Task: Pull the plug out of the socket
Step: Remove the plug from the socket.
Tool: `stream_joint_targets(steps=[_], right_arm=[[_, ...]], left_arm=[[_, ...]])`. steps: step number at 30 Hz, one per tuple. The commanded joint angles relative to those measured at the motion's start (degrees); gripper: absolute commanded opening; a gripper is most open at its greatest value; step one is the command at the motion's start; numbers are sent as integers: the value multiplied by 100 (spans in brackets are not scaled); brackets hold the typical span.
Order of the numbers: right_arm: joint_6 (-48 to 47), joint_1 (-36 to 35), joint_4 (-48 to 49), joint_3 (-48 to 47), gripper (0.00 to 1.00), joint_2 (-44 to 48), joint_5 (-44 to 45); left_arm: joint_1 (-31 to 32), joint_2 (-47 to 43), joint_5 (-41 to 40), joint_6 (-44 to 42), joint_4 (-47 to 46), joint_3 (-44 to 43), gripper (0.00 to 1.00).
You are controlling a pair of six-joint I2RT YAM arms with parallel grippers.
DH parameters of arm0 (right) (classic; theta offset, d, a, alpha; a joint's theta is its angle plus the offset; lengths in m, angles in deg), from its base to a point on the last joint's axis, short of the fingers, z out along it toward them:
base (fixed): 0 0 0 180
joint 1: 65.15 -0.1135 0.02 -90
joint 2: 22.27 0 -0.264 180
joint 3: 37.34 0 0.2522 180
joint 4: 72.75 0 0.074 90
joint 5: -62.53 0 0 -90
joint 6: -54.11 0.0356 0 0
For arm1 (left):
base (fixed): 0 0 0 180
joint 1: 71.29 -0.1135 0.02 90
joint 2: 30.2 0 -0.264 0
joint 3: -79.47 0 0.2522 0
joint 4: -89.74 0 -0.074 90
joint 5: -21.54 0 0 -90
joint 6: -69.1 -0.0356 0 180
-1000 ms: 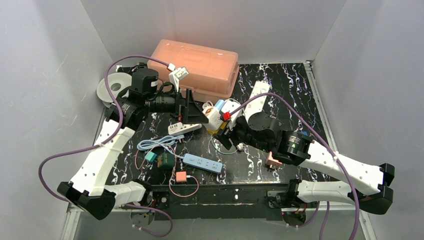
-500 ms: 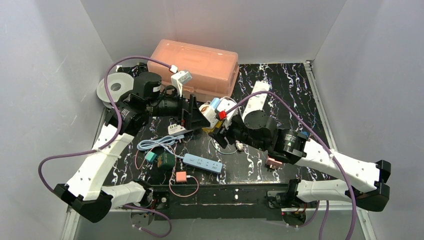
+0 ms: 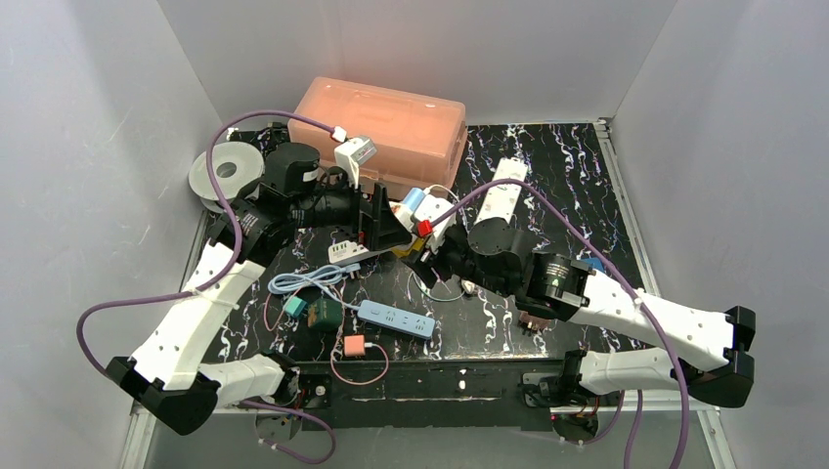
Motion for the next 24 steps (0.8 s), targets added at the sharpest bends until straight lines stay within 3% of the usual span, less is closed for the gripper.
stream_joint_targets(steps=[1, 3, 8, 11, 14, 21, 24], right_arm=[[-164, -57, 916, -445, 1, 27, 223], [-162, -62, 958, -447, 1, 12, 234], [-140, -70, 1117, -447, 1, -55, 200], [-89, -64, 1217, -430, 1, -149, 164], [-49, -71, 1335, -421, 1, -223, 157], [-25, -72, 1507, -447, 1, -279, 211], [-42, -71, 1525, -462, 1, -268, 256]], left_arm=[[73, -156, -74, -73, -87, -27, 96], [77, -157, -114, -80, -92, -23, 87], [95, -171, -116, -51, -219, -20, 45], [104, -157, -162, 4, -246, -84, 29], [103, -163, -111, 68, -246, -106, 29], [113, -213, -44, 133, -234, -46, 60], [113, -225, -89, 129, -233, -29, 65]])
